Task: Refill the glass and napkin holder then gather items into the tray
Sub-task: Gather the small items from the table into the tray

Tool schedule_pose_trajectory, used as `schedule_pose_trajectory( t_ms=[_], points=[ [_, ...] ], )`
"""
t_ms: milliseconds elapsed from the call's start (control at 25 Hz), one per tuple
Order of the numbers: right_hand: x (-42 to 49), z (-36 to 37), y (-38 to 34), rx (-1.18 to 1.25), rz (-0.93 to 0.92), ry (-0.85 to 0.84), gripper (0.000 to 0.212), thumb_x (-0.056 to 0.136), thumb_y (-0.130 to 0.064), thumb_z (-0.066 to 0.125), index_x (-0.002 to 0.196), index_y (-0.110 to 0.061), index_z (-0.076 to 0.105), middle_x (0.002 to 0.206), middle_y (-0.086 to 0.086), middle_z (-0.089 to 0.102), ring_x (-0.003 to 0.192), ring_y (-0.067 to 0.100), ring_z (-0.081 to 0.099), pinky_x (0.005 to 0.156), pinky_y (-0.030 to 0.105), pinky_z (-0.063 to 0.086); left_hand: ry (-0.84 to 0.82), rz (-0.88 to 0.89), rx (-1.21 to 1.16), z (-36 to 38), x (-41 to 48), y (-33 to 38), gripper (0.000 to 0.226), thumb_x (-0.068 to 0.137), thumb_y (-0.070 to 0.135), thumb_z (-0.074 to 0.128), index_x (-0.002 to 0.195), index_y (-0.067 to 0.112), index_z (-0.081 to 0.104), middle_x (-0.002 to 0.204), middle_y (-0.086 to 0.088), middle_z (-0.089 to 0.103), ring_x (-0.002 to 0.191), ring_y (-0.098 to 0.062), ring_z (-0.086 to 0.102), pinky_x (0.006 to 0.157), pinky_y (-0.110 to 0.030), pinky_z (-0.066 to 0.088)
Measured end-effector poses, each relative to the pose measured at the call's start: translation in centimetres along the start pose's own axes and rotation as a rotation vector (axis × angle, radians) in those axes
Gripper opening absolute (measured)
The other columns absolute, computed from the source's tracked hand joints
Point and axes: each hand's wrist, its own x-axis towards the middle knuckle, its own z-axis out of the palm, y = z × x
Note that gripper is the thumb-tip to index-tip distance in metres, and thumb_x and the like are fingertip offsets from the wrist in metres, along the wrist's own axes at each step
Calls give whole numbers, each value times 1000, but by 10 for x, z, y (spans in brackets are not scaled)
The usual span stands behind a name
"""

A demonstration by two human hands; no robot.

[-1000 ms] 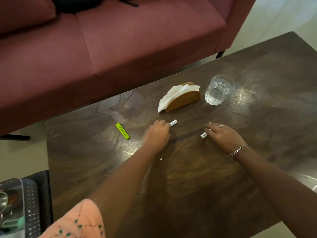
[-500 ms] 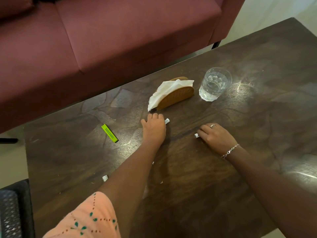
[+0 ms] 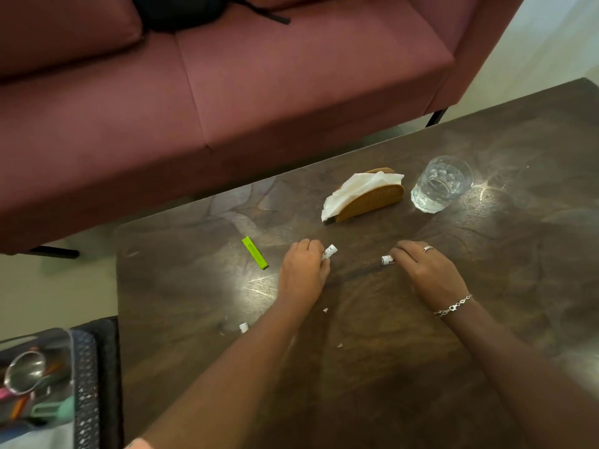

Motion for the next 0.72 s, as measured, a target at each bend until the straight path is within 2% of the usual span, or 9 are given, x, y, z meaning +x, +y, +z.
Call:
schedule_pose_trajectory(
  t_ms=[120,320,400,520,640,720],
  points=[
    [22,-18,-37,37,-47,59,33,76,2,35,79,-1,68,78,13,68,65,29,64,54,29,51,-2,-38,-36,-37,-29,-25,9,79,8,62,82,-1,60,82,-18,63,77,-35,58,63,-37,43],
    [54,-32,-121,116,-92,113,32,76,2,38,84,0,69,82,14,69,70,30,65,61,31,52,-34,-191,-62,-98,-80,-74,12,81,9,60,89,0,60,91,-17,62,83,-33,57,67,-37,39],
    [62,-33,-164,179,-137,127,33,76,2,38,84,0,69,82,15,68,70,31,65,65,33,49,-18,-231,-60,-123,-110,-96,13,80,9,60,91,1,60,94,-17,62,85,-34,57,71,-39,40],
    [73,-29,-228,267,-197,106,33,77,0,37,86,1,69,83,16,68,71,32,65,71,30,40,6,-289,-46,-156,-153,-132,15,82,10,59,95,4,59,98,-15,61,87,-34,58,73,-39,44],
    [89,-28,-297,342,-293,71,32,74,-5,39,84,-1,69,81,13,68,70,30,64,70,29,39,20,-372,5,-192,-191,-174,15,84,10,55,99,5,55,103,-12,60,90,-30,57,74,-36,43],
    [99,-26,-341,383,-379,37,27,71,-8,43,80,-4,68,79,10,68,67,28,63,62,29,44,16,-407,69,-216,-210,-201,17,84,9,53,101,5,55,105,-12,59,93,-29,56,75,-35,42]
  ],
)
